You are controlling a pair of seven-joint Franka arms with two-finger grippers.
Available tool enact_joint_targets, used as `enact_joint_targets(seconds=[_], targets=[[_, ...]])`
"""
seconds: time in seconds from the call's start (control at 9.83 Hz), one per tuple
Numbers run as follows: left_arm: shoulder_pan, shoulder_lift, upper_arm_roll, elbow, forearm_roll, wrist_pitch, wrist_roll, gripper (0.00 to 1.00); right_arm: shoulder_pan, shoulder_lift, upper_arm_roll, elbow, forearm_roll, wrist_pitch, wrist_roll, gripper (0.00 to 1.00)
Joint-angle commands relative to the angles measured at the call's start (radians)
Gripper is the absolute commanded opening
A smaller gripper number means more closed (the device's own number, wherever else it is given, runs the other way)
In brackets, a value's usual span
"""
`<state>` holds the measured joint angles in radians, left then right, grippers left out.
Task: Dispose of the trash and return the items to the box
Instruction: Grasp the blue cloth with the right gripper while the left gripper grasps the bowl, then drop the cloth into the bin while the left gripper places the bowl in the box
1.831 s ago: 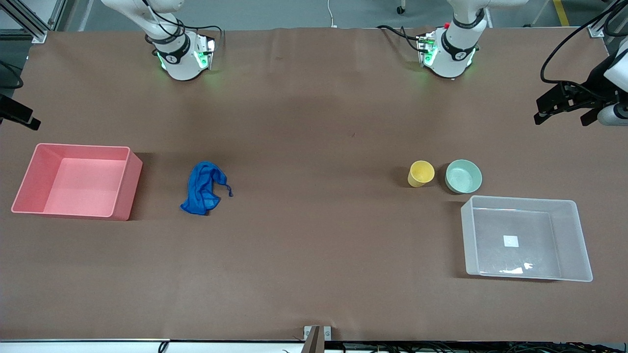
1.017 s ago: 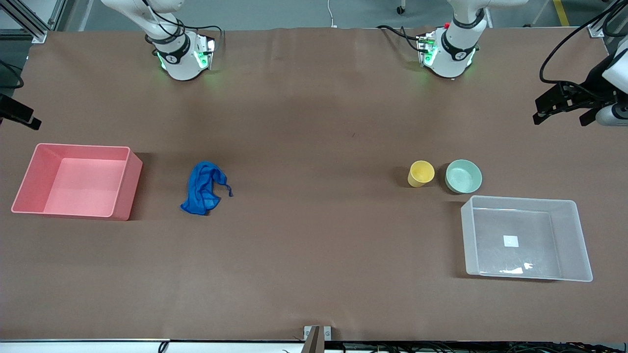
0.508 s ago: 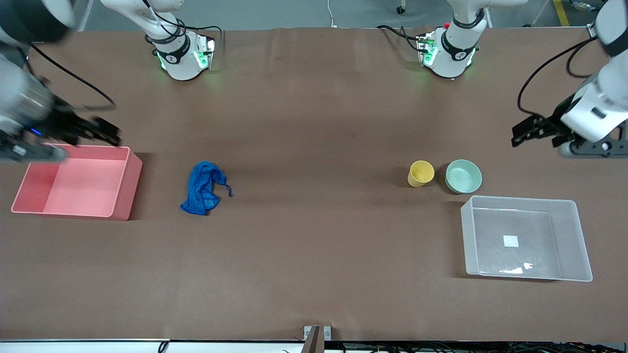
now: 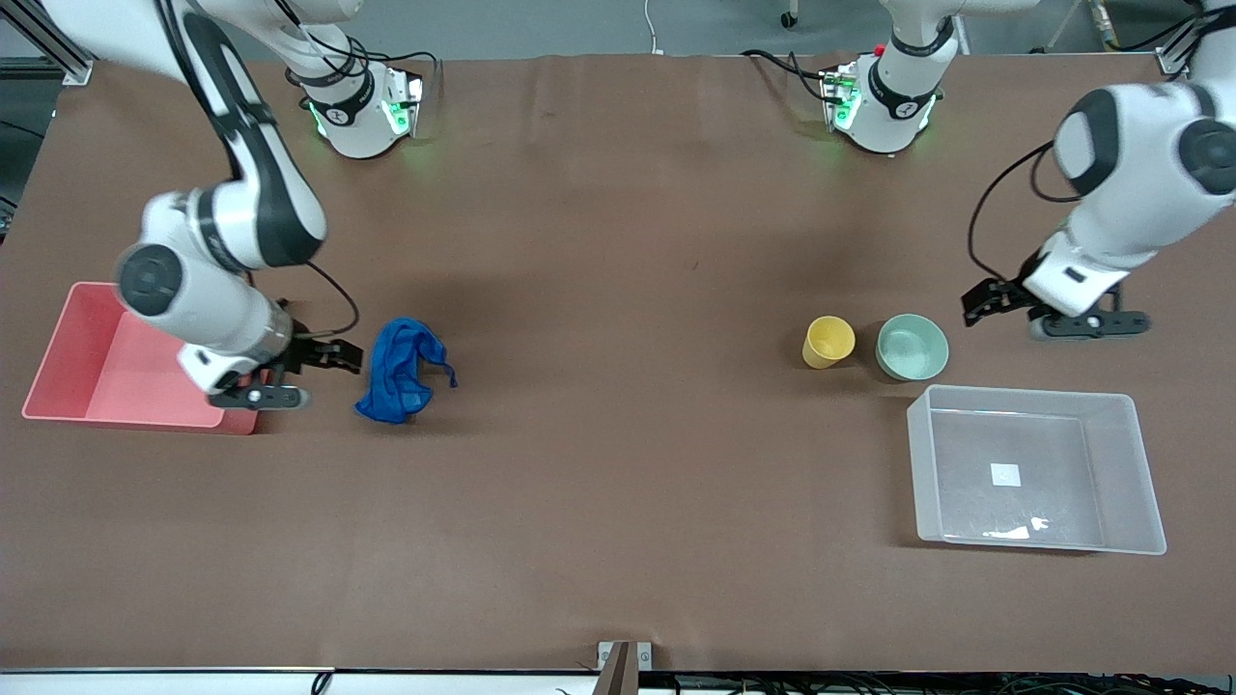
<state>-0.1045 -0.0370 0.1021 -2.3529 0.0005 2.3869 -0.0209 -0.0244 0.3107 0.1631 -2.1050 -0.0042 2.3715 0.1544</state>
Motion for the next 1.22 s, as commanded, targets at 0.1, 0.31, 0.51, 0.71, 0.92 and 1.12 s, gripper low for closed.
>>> enact_joint_targets(seconds=[0.1,0.31,0.51,0.71,0.92,1.12], targets=[[-0.003,0.187,0.001,-0.058,0.021,0.196,0.010,0.99,0.023,0.131,0.013,-0.023,-0.002,0.150,0.077,1.00],[0.000,0.291,0.002,-0.057,0.019,0.288,0.010,0.99,0.030,0.154,0.019,-0.027,-0.002,0.156,0.105,1.00],[0.000,0.347,0.002,-0.055,0.019,0.356,0.010,0.82,0.029,0.160,0.019,-0.027,-0.003,0.152,0.105,0.84],[0.015,0.364,0.001,-0.055,0.019,0.357,0.001,0.04,0.024,0.160,0.019,-0.027,-0.006,0.141,0.103,0.25],[0.032,0.353,-0.001,-0.055,0.021,0.357,0.009,0.00,0.012,0.154,0.019,-0.027,-0.005,0.123,0.135,0.01],[0.029,0.286,-0.002,-0.058,0.021,0.344,0.010,0.00,0.015,0.107,0.054,0.025,-0.005,-0.037,0.229,0.01]])
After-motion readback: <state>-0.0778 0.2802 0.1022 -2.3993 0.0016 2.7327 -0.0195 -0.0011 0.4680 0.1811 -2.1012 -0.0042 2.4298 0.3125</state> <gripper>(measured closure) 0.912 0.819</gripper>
